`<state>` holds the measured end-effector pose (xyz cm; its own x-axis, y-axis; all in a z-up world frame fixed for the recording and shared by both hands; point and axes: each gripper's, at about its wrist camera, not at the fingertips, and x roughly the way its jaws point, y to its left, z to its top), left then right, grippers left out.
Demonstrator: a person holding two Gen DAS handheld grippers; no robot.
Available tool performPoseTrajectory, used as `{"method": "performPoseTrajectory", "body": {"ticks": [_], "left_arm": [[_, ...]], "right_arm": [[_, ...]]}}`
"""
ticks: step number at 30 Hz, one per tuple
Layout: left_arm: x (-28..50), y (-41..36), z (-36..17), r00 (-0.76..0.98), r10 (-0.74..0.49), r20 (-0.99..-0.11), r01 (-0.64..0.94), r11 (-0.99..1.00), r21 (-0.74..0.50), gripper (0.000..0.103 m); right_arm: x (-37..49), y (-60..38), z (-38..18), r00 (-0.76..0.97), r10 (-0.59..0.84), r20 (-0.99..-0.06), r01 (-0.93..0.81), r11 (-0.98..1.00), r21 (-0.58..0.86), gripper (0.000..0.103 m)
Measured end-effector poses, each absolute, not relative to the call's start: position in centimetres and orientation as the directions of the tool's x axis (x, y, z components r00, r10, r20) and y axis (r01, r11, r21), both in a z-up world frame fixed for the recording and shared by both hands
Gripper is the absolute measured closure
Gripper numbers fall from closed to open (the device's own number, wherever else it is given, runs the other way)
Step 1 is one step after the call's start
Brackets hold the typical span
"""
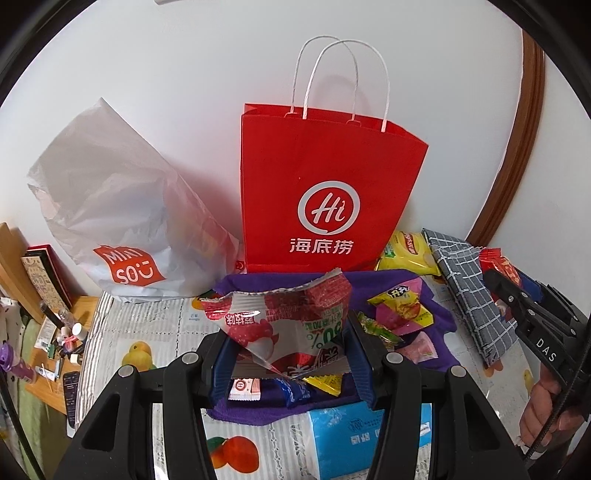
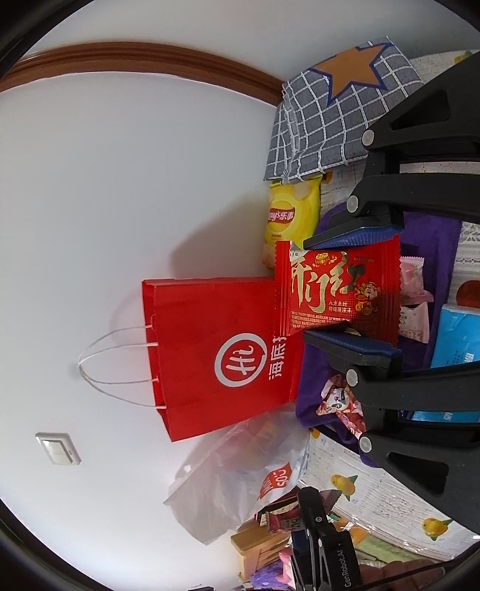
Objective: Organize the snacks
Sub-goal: 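Lower both packets onto the towel and open both tools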
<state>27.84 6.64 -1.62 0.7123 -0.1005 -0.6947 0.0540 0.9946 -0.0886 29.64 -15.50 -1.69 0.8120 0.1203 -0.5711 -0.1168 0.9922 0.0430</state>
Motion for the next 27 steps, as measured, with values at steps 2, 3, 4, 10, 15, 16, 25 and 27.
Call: {"method": "performPoseTrajectory", "body": {"ticks": [2,3,4,10,15,16,25,27], "left_arm": [[28.3,6.7,-1.9,0.711,-0.101,-0.696,0.055,0.995,-0.088,0.052],[28.5,6.7,-2.1,0.711,-0.101,-0.696,0.056,0.995,-0.088,0.052],[28.8,6.7,-2.3,0.710,-0.102,-0.697,0.056,0.994,-0.088,0.052],[30.5,7.0,-3.4,0.694,-0.108,-0.712,0.052,0.994,-0.100,0.052],[32.1,7.2,-4.5,0.679,-0.115,-0.725,0.047,0.992,-0.113,0.052],[32.5,7.2,-4.8,0.675,-0.118,-0.729,0.047,0.992,-0.117,0.052],[35.4,6.6,-7.4,0.635,-0.119,-0.763,0.045,0.992,-0.118,0.052],[35.9,6.6,-8.1,0.627,-0.109,-0.771,0.039,0.993,-0.109,0.052]], "right_arm": [[30.2,-15.6,-2.2,0.806,0.122,-0.580,-0.116,0.992,0.047,0.061],[30.5,-15.6,-2.4,0.802,0.122,-0.584,-0.115,0.992,0.048,0.061],[30.7,-15.6,-2.6,0.800,0.121,-0.587,-0.115,0.992,0.048,0.061],[31.9,-16.1,-3.5,0.789,0.115,-0.604,-0.107,0.993,0.049,0.061],[33.5,-16.5,-4.6,0.776,0.111,-0.620,-0.099,0.994,0.054,0.061],[33.7,-16.4,-4.8,0.774,0.111,-0.623,-0.099,0.994,0.054,0.061],[36.1,-15.2,-7.7,0.732,0.129,-0.669,-0.130,0.990,0.048,0.061],[36.5,-15.0,-8.7,0.716,0.130,-0.686,-0.139,0.989,0.043,0.061]]}}
